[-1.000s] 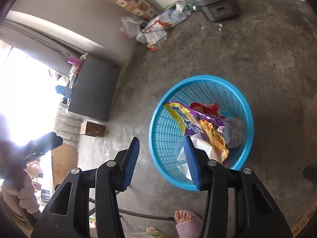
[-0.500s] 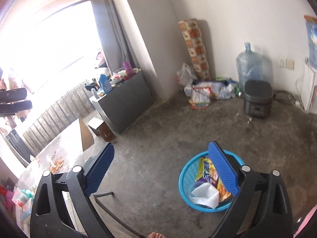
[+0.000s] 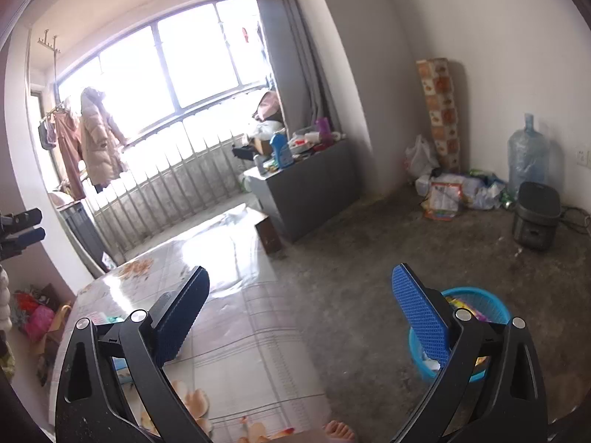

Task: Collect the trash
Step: 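Move both tools back to the table toward the white glove and bags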

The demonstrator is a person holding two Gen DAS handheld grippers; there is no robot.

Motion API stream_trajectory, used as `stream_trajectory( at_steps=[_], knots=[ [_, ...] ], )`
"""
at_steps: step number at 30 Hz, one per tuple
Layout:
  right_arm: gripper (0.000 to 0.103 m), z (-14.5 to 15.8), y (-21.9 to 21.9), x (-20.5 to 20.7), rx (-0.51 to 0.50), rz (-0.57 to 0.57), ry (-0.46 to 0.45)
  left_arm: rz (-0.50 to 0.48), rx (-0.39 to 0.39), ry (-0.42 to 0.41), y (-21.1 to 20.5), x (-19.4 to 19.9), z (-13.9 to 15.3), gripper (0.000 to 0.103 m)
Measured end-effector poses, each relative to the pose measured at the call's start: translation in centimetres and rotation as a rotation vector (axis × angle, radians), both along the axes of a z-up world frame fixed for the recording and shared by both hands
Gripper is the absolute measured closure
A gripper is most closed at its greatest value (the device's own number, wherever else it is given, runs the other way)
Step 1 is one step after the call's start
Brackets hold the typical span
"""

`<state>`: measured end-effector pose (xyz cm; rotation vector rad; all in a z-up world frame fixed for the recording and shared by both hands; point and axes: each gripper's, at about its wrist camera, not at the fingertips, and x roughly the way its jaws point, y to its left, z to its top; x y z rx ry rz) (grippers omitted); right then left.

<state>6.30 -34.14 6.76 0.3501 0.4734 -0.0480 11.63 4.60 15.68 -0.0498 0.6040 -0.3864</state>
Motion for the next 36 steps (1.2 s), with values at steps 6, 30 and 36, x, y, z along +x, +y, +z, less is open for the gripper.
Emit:
stream_trajectory(
  at_steps=[6, 30, 36],
  knots=[
    [0.008, -0.1, 2.9, 1.7, 0.101, 0.133, 0.081, 0.062, -0.041, 0.037, 4.2, -1.8, -2.6, 0.018],
    [0.019, -3.1, 13.3, 9.4, 0.26, 0.4, 0.39, 0.082, -0.014, 0.162, 11.8, -1.9, -13.2, 0.03],
    [0.02, -4.3, 14.5, 11.4, 0.302, 0.425, 0.456, 0.058, -0.055, 0.194, 12.4, -0.6, -15.6, 0.04]
  ],
)
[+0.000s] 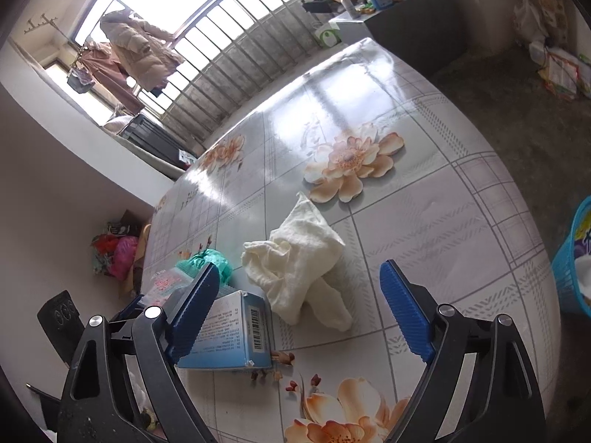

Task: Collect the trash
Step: 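Move both tools back to the table toward the white glove and bags, then grasp the clear printed bag with the left tool while the right tool grasps the white glove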

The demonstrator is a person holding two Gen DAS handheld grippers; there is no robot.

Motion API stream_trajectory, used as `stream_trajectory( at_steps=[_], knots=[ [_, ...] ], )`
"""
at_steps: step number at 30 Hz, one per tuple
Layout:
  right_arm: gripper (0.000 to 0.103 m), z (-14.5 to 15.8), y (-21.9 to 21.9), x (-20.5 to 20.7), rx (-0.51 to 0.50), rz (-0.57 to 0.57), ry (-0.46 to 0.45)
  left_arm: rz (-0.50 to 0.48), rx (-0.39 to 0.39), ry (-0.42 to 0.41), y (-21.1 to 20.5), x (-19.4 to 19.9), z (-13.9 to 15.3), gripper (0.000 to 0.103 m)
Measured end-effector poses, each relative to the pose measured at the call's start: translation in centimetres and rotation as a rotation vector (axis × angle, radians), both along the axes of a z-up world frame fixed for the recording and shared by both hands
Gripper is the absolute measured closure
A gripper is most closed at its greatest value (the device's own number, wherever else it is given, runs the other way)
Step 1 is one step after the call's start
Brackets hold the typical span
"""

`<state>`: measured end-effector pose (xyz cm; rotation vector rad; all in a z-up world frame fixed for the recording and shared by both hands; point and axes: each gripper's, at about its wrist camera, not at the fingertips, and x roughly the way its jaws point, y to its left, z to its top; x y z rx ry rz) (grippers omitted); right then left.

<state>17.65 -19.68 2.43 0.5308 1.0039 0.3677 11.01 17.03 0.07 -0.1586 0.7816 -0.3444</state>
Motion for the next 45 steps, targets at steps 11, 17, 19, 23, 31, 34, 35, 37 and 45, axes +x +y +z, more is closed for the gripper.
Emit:
stream_trajectory(
  at_steps=[11, 17, 19, 23, 31, 34, 35, 37, 45],
  knots=[
    [0.034, -1.7, -0.7, 2.0, 0.089, -0.052, 0.132, -0.018, -0.074, 0.037, 0.5, 1.4, -2.7, 0.074],
    [0.044, -2.3, -1.3, 2.4, 0.124, -0.078, 0.169, -0.023, -0.083, 0.03, 1.0, 0.4, -3.0, 0.085],
    [0.052, -2.5, -1.4, 2.2, 0.135, -0.086, 0.179, -0.02, -0.085, 0.024, 1.2, 0.1, -3.1, 0.086],
    [0.069, -2.1, -1.4, 1.6, 0.132, -0.086, 0.173, -0.023, -0.081, 0.01, 1.3, -0.4, -2.8, 0.09],
    [0.094, -0.7, -1.0, 1.7, 0.133, -0.069, 0.129, -0.028, -0.081, -0.008, 1.9, -1.3, -2.4, 0.092],
    [0.095, 0.3, -0.7, 1.6, 0.133, -0.056, 0.097, -0.031, -0.08, -0.032, 2.2, -1.7, -1.9, 0.095],
    [0.096, 0.6, -0.5, 1.6, 0.134, -0.051, 0.086, -0.033, -0.081, -0.04, 2.2, -1.8, -1.6, 0.095],
    [0.096, 1.3, -0.4, 1.5, 0.139, -0.046, 0.064, -0.038, -0.079, -0.048, 2.3, -1.7, -1.1, 0.095],
    [0.097, 3.6, -0.4, 0.7, 0.168, -0.04, -0.024, -0.062, -0.077, -0.081, 2.2, -2.2, 0.8, 0.097]
  ],
)
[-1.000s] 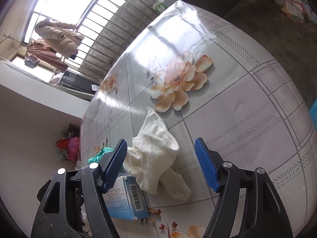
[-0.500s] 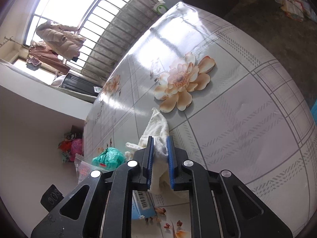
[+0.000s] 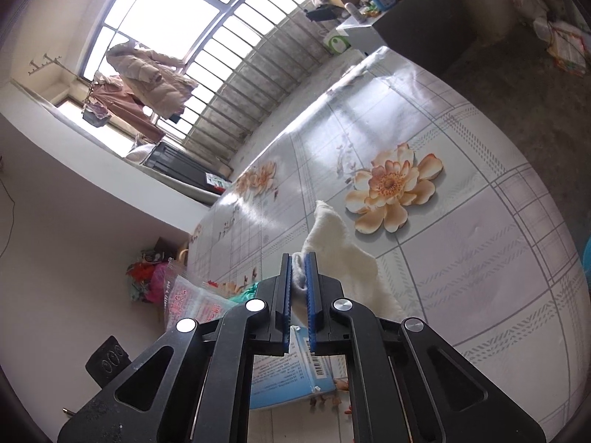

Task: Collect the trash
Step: 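Grasp the clear printed bag with the left tool while the right tool grasps the white glove, then lift the bag and glove and carry them over the blue wastebasket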

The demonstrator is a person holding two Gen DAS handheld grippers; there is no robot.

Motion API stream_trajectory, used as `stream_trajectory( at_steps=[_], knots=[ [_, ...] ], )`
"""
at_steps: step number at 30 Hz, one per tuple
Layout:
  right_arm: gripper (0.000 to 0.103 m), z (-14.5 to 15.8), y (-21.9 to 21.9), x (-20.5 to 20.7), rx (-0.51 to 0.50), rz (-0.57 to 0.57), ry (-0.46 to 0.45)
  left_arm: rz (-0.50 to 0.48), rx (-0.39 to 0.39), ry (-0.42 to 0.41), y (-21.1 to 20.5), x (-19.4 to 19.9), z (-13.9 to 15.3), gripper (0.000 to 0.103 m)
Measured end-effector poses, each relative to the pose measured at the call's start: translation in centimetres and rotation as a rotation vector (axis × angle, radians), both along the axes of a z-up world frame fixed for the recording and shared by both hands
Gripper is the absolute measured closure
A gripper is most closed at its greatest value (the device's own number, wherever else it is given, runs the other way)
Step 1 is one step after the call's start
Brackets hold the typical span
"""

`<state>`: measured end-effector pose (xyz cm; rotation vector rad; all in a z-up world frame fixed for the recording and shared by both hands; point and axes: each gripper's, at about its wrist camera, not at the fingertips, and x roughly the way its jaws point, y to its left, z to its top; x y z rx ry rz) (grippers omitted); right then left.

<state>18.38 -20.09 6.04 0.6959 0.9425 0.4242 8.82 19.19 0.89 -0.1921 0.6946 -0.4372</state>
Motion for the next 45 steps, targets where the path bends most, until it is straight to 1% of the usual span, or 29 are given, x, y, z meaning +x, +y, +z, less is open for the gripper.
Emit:
stream_trajectory(
  at_steps=[10, 15, 22, 26, 29, 41, 45],
  knots=[
    [0.098, 2.0, -0.8, -1.1, 0.044, -0.044, -0.082, -0.021, -0.046, -0.055, -0.1, -1.2, 2.9, 0.097],
    [0.098, 2.5, -1.5, -2.2, 0.069, -0.067, -0.125, -0.038, -0.063, -0.065, -0.4, -1.3, 3.9, 0.097],
    [0.098, 2.7, -2.7, -3.3, 0.101, -0.091, -0.159, -0.049, -0.042, -0.086, -2.0, -1.2, 5.9, 0.097],
    [0.098, 3.1, -3.9, -3.9, 0.114, -0.115, -0.182, -0.062, -0.045, -0.097, -2.9, -1.2, 6.5, 0.097],
    [0.098, 3.3, -4.9, -4.6, 0.128, -0.135, -0.202, -0.077, -0.039, -0.091, -3.7, -0.9, 6.8, 0.097],
    [0.098, 3.3, -9.5, -6.5, 0.177, -0.213, -0.254, -0.145, -0.004, -0.099, -8.6, 0.3, 8.4, 0.097],
    [0.098, 3.4, -11.1, -7.0, 0.194, -0.242, -0.274, -0.156, 0.005, -0.089, -10.3, 1.2, 9.0, 0.097]
  ],
)
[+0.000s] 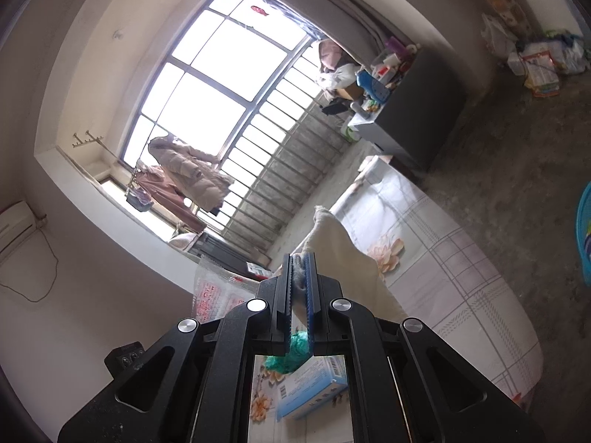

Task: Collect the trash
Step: 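Lift the bag and glove and carry them over the blue wastebasket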

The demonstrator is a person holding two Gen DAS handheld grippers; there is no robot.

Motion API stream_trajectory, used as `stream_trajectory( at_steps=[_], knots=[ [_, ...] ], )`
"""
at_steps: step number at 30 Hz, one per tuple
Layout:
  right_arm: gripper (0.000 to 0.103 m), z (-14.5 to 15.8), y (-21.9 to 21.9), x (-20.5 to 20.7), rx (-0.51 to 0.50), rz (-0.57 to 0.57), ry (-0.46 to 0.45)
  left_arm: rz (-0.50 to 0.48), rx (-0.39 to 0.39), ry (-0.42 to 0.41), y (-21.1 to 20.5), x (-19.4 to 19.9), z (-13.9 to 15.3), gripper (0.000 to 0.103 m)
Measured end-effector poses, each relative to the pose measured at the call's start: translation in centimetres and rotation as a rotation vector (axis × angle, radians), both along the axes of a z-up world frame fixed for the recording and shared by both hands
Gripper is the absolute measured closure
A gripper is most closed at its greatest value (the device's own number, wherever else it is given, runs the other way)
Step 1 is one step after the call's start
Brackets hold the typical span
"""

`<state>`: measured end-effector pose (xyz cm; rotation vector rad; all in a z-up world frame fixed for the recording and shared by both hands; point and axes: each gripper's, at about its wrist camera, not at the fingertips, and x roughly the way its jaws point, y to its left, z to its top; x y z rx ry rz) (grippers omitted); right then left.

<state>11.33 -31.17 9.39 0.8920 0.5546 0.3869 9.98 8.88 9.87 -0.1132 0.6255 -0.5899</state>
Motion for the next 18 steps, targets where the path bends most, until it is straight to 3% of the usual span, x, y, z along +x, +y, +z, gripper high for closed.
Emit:
stream_trajectory(
  at_steps=[11, 18],
  knots=[
    [0.098, -0.4, -4.8, -1.5, 0.042, -0.09, -0.029, -0.127, 0.046, 0.017, -7.0, 3.3, 0.5, 0.097],
    [0.098, -0.5, -8.9, -2.1, 0.026, -0.152, -0.031, -0.25, 0.08, 0.035, -14.1, 6.7, 1.2, 0.097]
  ],
)
